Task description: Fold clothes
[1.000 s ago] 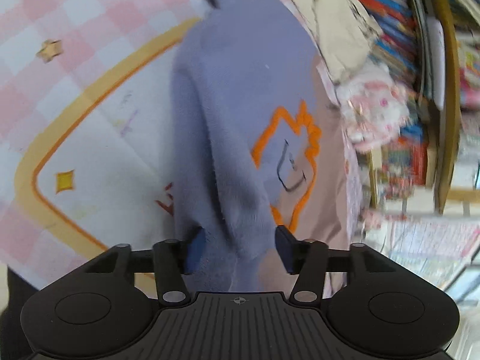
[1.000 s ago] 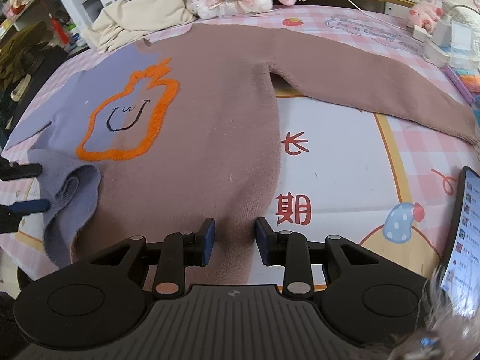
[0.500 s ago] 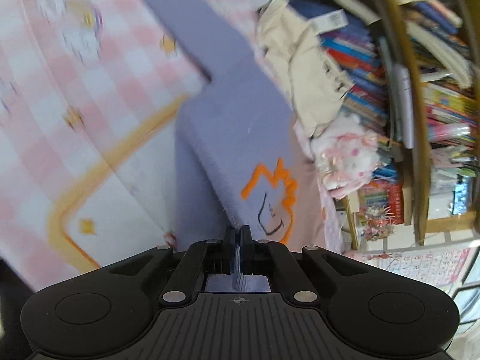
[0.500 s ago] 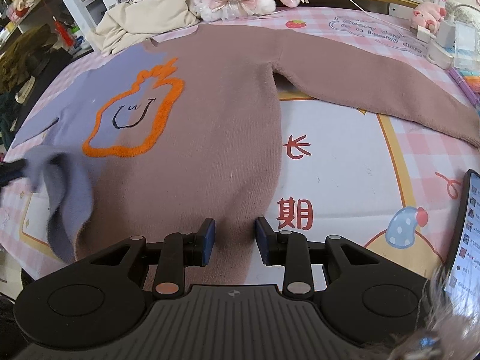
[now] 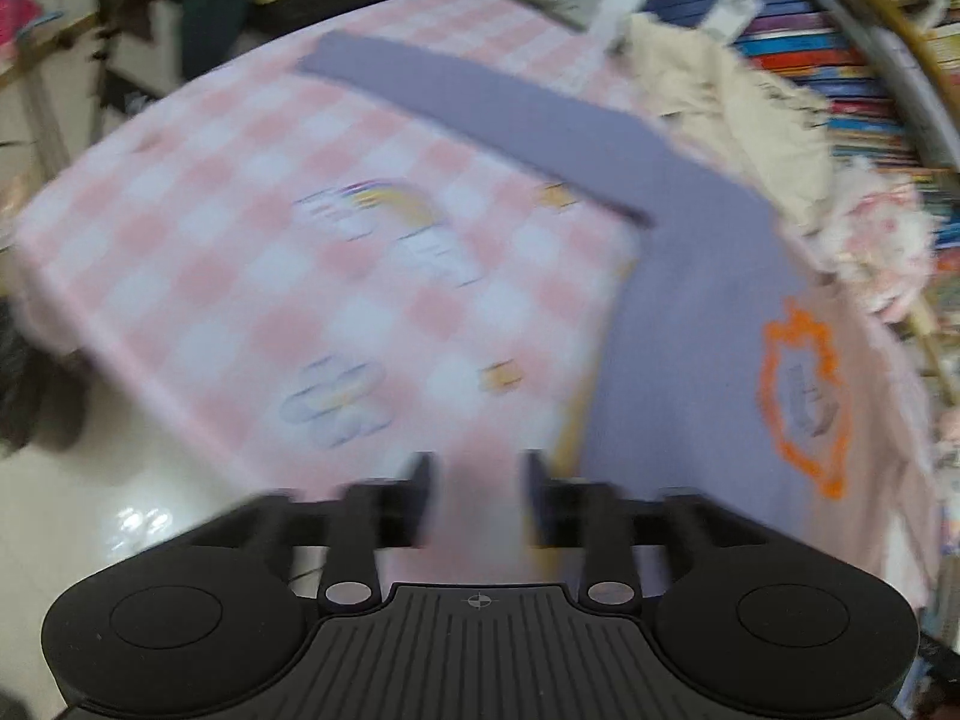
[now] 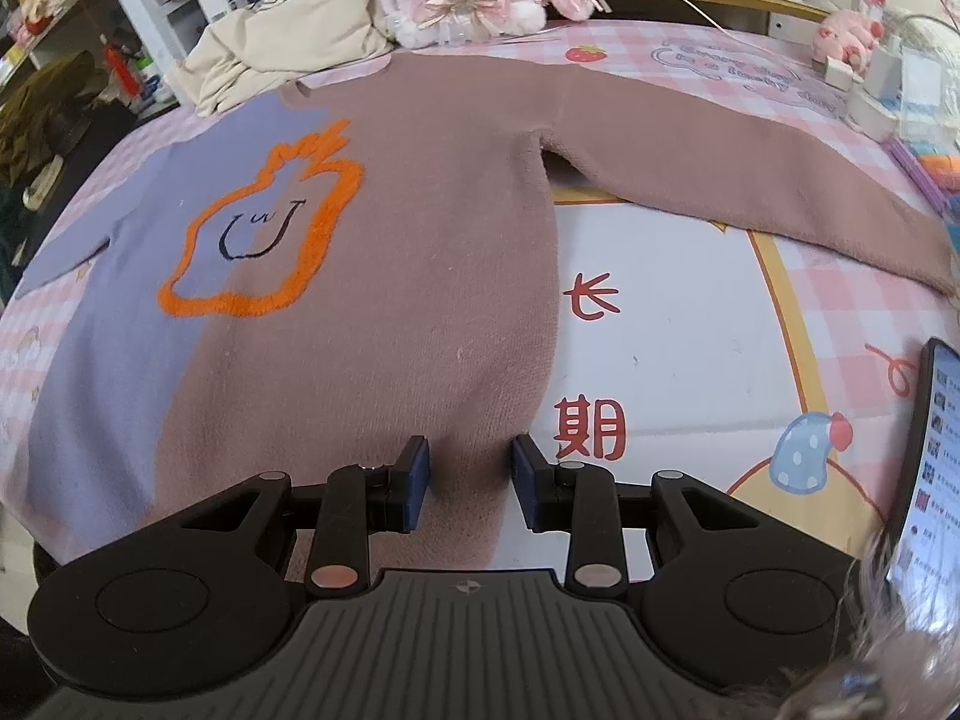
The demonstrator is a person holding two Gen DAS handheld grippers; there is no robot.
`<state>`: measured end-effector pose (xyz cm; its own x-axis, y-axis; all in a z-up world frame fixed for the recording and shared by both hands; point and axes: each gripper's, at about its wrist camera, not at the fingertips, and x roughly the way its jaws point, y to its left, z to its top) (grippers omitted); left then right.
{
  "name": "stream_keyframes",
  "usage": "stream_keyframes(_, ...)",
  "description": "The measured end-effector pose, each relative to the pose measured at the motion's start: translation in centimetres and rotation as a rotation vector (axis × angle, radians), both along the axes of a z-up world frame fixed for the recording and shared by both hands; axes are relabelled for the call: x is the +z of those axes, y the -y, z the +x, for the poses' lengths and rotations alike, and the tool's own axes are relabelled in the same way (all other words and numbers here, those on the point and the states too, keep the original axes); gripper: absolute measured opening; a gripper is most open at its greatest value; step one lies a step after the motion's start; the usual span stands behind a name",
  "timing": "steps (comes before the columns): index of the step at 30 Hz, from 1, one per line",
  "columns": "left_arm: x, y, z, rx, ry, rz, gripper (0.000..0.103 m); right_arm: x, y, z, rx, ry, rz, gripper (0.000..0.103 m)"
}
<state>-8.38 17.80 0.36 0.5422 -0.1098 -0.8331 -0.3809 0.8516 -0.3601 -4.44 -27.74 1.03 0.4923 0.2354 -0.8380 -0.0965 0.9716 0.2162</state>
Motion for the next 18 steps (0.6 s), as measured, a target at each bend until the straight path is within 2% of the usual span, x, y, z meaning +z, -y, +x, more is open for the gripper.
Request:
stream_keyframes(1,0.0,0.4,0.6,-0.022,0.032,-0.009,0.051,0.0,0.1,0.0,-0.011,-0.003,0.008,0.030)
stream_keyframes(5,-0.6,2.2,3.1,-0.120,0.038,0.075,0.051,0.2,0.7,0.1,-0.074,0.000,0.024,0.030)
stream_keyframes(10,-1.4,4.4,6.3,-0.241,0.044,0.179,0.051,0.7,0.5,0.1,-0.079,0.009,0.005,0.030)
stream_keyframes(12,-1.7,5.3,7.6,-0.290,0.047,0.221,0.047,0.4,0.3,-0.1,-0.089,-0.007,0.004,0.030)
stream_keyframes(13,-1.8,5.4,7.5,-0.289,0.054,0.228,0.043,0.2,0.2,-0.3,-0.096,-0.014,0.008,0.030)
stream_keyframes(14,-1.8,5.4,7.3,-0.289,0.060,0.234,0.021,0.1,0.0,-0.5,-0.100,-0.017,0.008,0.030)
stream_keyframes(15,-1.9,5.3,7.0,-0.290,0.074,0.219,0.010,0.0,-0.1,-0.5,-0.100,-0.015,0.003,0.025)
stream_keyframes(16,-2.0,5.2,6.8,-0.288,0.080,0.198,0.005,0.0,-0.3,-0.5,-0.098,-0.013,-0.001,0.020)
stream_keyframes(18,-2.2,4.9,6.3,-0.282,0.092,0.158,0.003,-0.1,-0.5,-0.2,-0.100,-0.005,-0.006,0.013)
